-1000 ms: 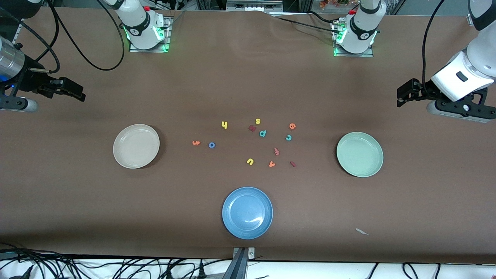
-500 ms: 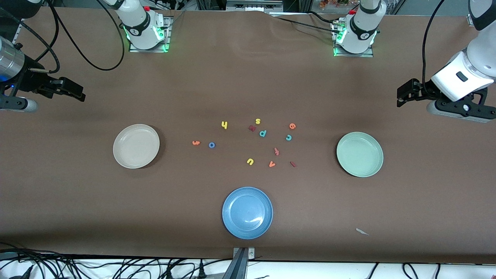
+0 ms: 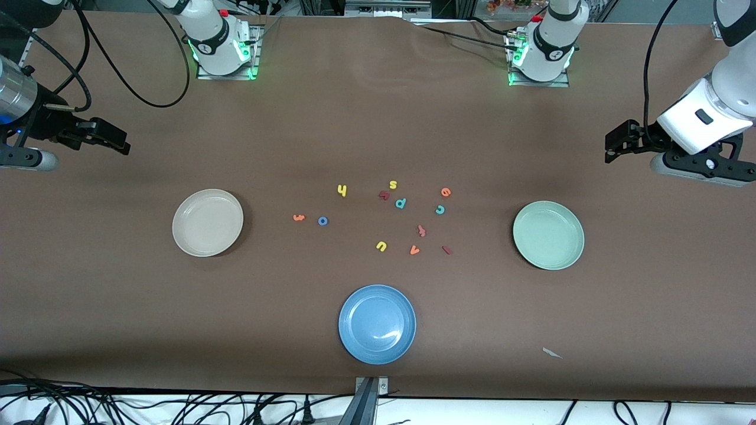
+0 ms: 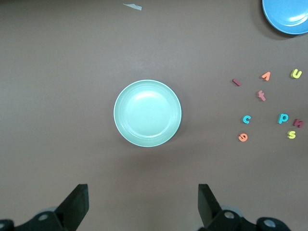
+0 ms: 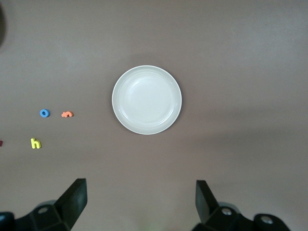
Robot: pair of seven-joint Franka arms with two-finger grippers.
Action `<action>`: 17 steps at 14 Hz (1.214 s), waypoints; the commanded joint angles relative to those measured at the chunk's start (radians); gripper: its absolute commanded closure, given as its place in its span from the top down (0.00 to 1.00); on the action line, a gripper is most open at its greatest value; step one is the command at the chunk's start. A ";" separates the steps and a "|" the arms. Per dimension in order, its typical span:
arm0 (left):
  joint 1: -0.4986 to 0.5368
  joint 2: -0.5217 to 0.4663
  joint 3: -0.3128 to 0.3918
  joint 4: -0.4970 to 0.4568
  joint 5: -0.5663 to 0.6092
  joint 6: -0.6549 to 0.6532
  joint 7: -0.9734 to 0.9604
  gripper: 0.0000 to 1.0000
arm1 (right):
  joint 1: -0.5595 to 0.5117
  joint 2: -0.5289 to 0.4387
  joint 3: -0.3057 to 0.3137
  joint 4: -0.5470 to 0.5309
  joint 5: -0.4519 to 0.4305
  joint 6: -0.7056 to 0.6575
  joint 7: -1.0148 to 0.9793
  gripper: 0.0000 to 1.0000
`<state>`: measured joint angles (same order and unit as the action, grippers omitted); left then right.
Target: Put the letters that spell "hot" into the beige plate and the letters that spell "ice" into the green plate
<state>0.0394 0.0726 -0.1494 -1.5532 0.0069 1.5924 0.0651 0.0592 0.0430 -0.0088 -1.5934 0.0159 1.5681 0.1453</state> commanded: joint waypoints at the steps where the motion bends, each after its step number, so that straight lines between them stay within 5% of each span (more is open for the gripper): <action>1: -0.001 0.009 -0.004 0.021 0.022 -0.008 0.016 1.00 | 0.002 0.003 0.003 0.015 -0.004 0.001 0.000 1.00; 17: -0.001 0.009 -0.004 0.021 0.022 -0.011 0.016 1.00 | 0.004 0.005 0.003 0.013 -0.007 0.013 0.002 1.00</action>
<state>0.0394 0.0729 -0.1494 -1.5532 0.0069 1.5924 0.0651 0.0606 0.0440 -0.0065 -1.5934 0.0159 1.5818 0.1455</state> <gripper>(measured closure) 0.000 0.000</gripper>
